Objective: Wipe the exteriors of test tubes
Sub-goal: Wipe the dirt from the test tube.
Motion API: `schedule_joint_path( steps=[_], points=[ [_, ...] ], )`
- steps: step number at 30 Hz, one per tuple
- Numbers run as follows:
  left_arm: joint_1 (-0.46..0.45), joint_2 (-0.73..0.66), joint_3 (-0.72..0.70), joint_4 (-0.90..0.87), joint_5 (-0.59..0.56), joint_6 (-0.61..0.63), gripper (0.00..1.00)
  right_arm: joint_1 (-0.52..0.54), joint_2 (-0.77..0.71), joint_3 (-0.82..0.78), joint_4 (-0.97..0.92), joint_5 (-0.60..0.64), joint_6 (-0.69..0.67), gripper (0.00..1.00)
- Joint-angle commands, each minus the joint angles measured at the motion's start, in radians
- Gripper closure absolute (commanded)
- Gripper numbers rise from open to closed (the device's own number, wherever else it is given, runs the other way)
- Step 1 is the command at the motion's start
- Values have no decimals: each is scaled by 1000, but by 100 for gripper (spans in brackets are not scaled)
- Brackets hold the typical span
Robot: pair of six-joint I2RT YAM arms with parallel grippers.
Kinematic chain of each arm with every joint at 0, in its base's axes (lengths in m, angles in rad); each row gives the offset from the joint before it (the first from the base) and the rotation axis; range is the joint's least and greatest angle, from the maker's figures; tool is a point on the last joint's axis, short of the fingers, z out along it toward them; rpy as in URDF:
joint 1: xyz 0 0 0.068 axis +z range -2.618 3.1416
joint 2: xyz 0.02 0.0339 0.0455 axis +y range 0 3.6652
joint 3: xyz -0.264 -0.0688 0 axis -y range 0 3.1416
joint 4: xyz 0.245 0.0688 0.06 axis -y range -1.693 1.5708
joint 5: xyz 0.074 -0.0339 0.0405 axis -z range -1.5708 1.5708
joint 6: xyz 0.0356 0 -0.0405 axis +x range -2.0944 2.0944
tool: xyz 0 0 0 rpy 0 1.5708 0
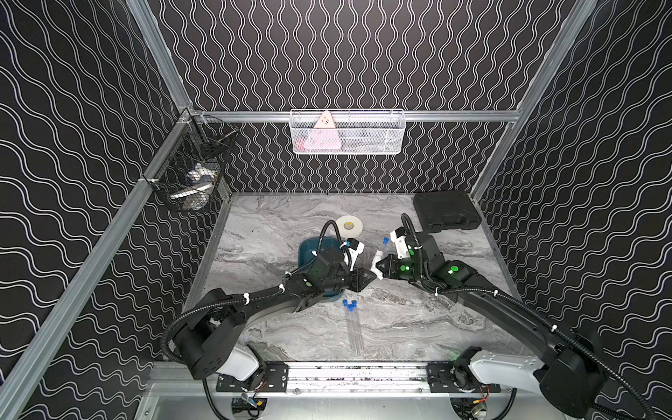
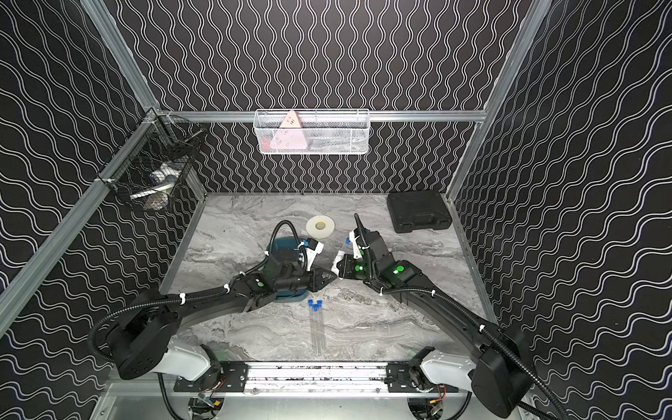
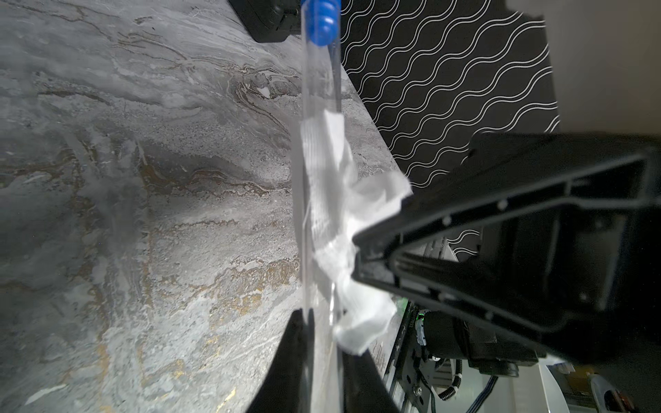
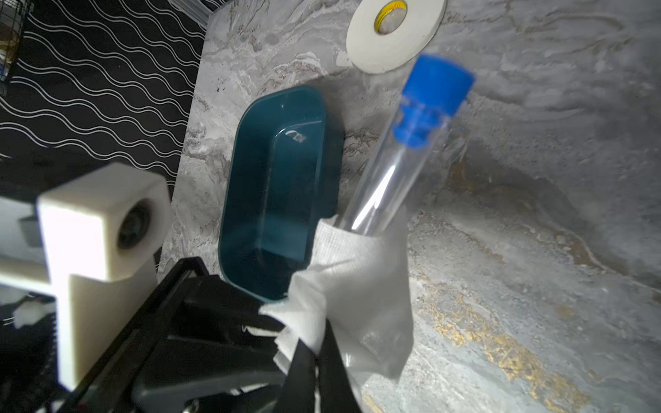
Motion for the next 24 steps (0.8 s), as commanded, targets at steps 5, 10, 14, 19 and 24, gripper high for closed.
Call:
schedule_joint_path(
  steps=[5,10,14,19,24],
  points=[
    [0,-7,-1,43,8,-3,90,-3,49,44,49,22,-6,98],
    [1,-20,-6,36,5,-1,90,-57,109,140,7,33,-48,99],
    [1,-29,-12,37,2,-4,90,-93,127,167,6,34,-59,100],
    [3,-37,-19,46,-4,-8,90,-67,109,147,-23,19,-76,100],
    [2,-28,-18,50,-4,-10,90,6,58,80,-7,21,-38,100]
  ],
)
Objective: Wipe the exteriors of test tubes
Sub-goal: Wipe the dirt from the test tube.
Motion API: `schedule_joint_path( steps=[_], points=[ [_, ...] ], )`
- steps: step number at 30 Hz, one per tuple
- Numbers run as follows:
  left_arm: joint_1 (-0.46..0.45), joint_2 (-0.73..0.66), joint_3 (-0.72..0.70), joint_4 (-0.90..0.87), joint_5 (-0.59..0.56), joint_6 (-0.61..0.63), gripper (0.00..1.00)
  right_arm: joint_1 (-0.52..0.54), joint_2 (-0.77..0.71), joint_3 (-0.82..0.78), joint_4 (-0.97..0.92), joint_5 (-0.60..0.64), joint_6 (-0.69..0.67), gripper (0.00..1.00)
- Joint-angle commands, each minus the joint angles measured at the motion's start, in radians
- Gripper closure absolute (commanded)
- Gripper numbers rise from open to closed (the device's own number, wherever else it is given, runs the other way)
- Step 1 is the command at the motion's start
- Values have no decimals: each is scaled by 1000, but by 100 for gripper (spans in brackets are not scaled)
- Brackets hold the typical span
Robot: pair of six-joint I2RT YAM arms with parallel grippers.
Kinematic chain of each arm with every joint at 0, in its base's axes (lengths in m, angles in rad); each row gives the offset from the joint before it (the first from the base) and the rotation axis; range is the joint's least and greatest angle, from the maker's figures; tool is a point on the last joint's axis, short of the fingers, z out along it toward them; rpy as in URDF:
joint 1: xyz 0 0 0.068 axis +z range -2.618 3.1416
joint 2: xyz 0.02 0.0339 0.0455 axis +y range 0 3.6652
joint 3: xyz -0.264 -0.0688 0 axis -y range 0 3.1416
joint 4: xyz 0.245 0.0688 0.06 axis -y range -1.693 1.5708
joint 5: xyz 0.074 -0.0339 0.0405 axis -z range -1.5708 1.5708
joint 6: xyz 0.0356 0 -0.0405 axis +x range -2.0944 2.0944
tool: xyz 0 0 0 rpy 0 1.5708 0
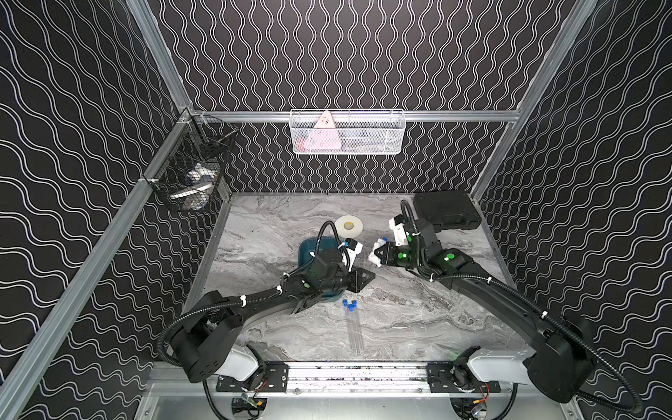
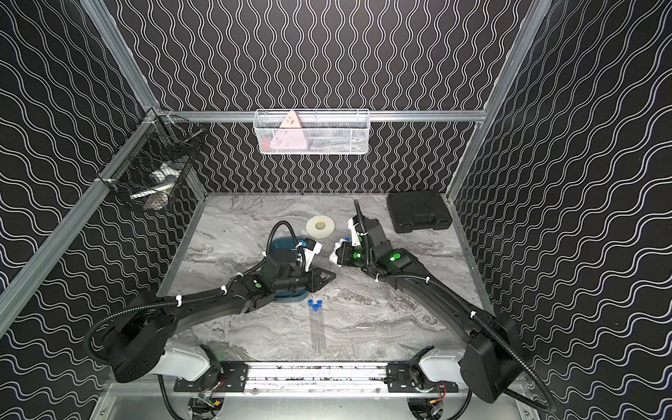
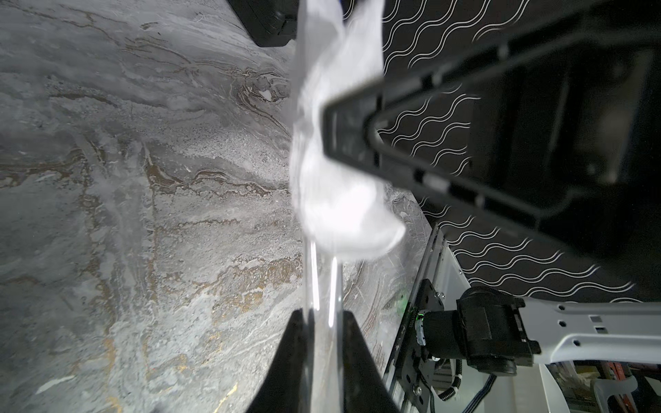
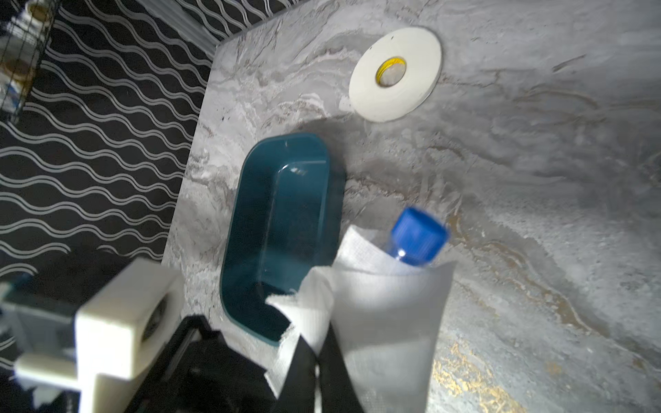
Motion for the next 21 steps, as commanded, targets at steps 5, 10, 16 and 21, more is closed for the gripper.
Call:
schedule_joint_path(
  steps=[5,10,16,21],
  points=[
    [0,14,4,60,12,-15,90,59,-23,-51,13,16,39,100],
    [0,19,17,54,19,-13,90,24,1,-8,-7,67,-5,100],
    [0,5,10,48,13,-11,90,-99,62,89,-66,46,-56,100],
    [2,-12,-3,47,-3,-11,90,-93,57,97,-70,15,-79,100]
  ],
)
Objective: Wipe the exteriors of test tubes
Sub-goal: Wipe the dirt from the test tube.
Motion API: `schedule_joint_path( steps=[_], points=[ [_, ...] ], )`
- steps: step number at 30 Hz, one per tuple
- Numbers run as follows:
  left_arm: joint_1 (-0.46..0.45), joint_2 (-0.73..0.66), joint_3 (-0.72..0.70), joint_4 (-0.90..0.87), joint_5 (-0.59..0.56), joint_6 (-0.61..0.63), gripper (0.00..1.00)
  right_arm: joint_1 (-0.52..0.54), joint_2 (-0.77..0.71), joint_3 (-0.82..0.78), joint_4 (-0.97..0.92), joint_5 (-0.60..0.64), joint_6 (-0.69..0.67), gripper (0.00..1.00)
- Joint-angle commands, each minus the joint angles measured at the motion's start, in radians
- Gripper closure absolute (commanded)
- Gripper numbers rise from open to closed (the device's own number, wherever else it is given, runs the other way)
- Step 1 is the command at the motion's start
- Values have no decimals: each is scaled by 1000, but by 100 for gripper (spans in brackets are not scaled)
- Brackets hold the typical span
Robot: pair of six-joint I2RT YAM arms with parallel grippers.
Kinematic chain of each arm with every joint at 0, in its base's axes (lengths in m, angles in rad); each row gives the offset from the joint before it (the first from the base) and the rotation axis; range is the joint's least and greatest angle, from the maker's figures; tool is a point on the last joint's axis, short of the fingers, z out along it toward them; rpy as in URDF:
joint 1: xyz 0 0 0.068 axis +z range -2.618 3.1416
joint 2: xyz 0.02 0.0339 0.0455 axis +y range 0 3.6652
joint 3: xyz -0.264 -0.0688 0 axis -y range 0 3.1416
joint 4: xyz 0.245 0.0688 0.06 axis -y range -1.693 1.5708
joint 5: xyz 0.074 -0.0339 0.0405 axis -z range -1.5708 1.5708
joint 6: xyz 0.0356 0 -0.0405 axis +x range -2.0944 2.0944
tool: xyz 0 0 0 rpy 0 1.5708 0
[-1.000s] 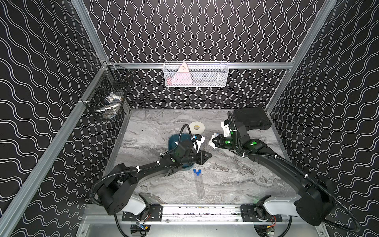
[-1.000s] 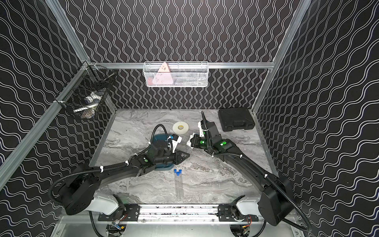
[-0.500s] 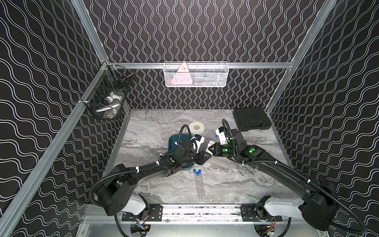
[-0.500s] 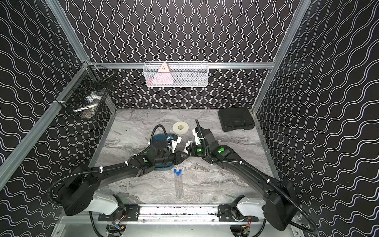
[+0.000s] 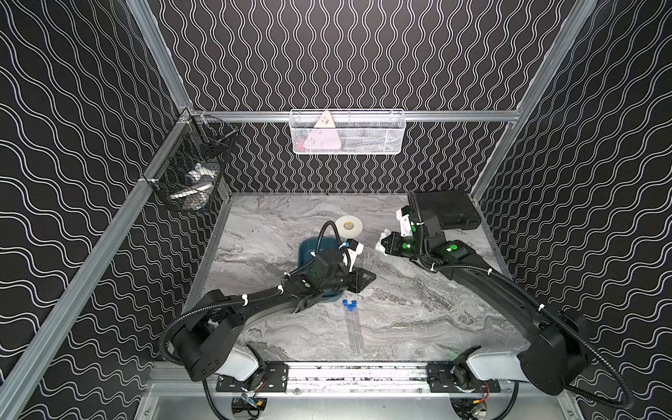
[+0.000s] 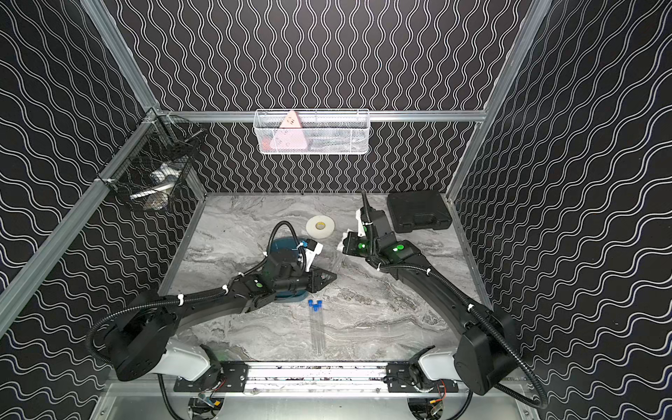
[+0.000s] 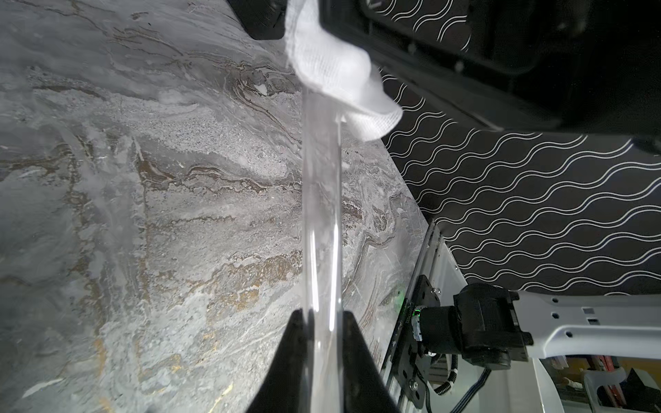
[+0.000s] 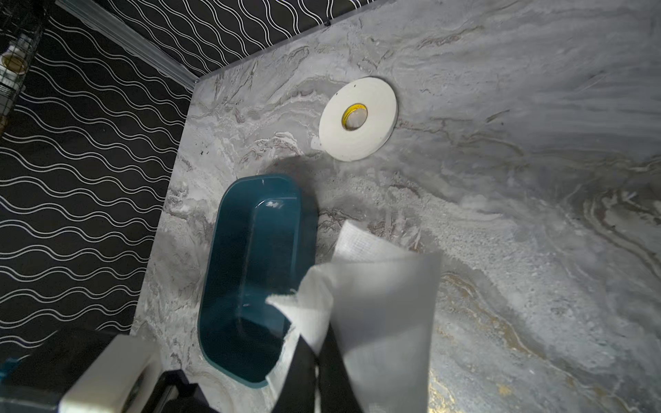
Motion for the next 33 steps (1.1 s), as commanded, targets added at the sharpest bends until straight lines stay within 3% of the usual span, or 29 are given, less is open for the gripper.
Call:
schedule_joint_path(
  steps=[1,7,12,16,21,26,33],
  points=[
    [2,-19,-7,43,-20,-7,90,23,-13,-10,-45,-20,-22,100],
    [5,-17,-3,40,-22,-5,90,136,-57,-79,-13,-15,22,100],
    [7,-9,-5,49,-16,-12,90,162,-59,-106,14,-4,43,100],
    [7,-11,-5,50,-12,-13,90,105,-42,-61,-21,38,12,100],
    [7,-21,-11,48,-14,-12,90,-27,-25,-6,-19,-55,-5,100],
    [14,-32,-20,49,-22,-14,90,-33,-51,-9,-24,-119,-4,100],
    [23,-30,-22,50,-19,-13,90,-20,-165,-163,35,-173,87,100]
  ],
)
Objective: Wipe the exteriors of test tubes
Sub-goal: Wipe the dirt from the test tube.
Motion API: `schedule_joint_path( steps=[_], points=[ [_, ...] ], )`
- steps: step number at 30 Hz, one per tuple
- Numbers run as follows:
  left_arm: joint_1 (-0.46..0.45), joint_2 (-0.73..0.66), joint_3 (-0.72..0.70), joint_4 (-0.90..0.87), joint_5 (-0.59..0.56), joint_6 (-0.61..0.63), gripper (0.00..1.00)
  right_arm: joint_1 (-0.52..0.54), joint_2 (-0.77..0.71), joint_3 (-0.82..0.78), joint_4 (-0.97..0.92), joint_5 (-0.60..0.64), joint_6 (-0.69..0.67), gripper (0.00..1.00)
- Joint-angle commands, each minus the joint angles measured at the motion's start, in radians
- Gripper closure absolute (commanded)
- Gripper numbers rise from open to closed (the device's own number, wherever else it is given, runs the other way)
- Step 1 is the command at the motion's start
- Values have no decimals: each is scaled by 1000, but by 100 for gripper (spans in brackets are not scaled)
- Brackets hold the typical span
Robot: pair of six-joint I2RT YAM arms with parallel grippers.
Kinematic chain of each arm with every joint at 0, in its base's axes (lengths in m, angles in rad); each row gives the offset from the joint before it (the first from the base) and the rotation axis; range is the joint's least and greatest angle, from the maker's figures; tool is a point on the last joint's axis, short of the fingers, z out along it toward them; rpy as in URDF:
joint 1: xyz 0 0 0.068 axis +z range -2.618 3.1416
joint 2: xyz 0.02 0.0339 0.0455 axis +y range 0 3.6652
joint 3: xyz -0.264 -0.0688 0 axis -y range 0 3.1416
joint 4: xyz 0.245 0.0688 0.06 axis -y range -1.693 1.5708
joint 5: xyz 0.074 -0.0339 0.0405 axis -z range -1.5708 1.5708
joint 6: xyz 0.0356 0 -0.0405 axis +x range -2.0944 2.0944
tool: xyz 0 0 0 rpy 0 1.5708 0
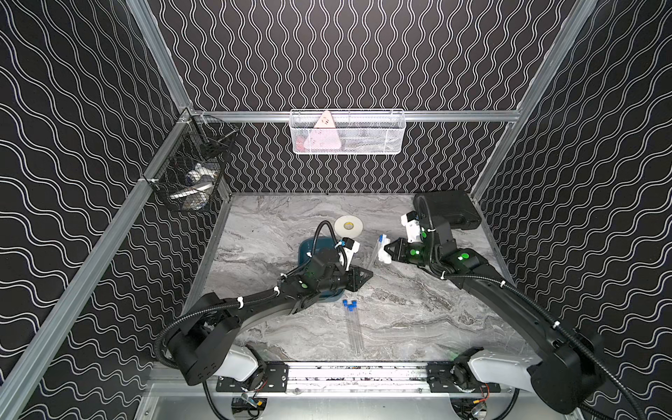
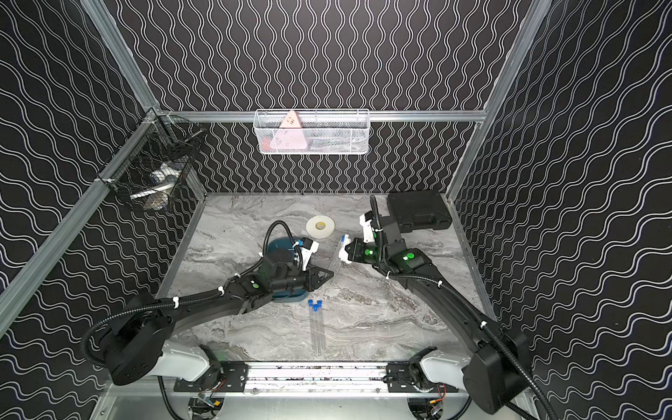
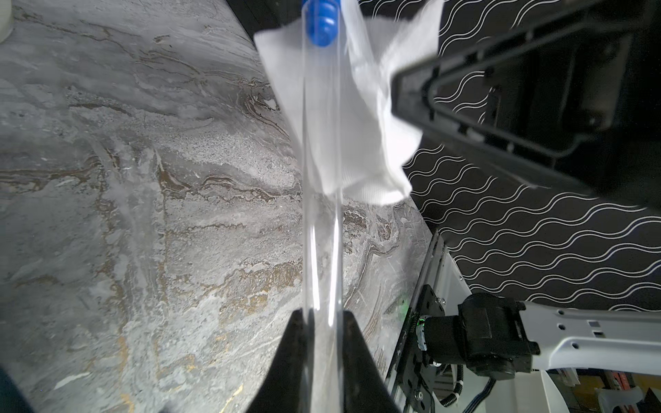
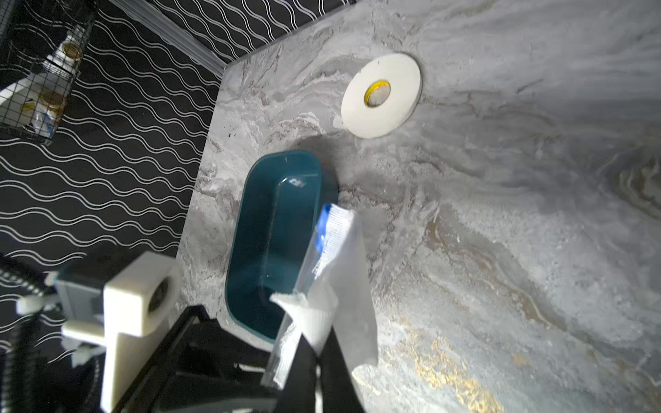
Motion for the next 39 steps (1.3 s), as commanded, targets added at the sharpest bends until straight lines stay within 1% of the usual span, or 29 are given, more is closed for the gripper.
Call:
schedule_joint_path(
  steps=[1,5,9,14,18,24,27,29,31,37,39],
  points=[
    [6,-7,-1,41,-1,-10,90,16,-34,-56,37,-42,59,100],
    [6,6,8,47,8,-12,90,68,-35,-114,113,-54,101,100],
    [8,11,10,57,12,-18,90,133,8,-93,146,-38,98,100],
    [8,11,11,50,19,-16,90,143,66,-55,138,-13,61,100],
    [8,5,8,48,21,-18,90,116,94,1,83,33,-2,100],
    [8,10,9,59,30,-27,90,-6,134,58,76,-35,-34,100],
    [8,14,16,64,33,-29,90,-21,147,75,78,-53,-43,100],
    [9,16,21,60,33,-26,90,-18,148,70,82,-87,-34,100],
    [8,14,21,59,31,-26,90,-5,136,38,108,-110,-13,100],
    [8,11,13,59,21,-22,90,92,70,-74,168,-111,44,100],
    [9,16,14,57,22,-20,90,109,60,-90,176,-108,51,100]
  ],
)
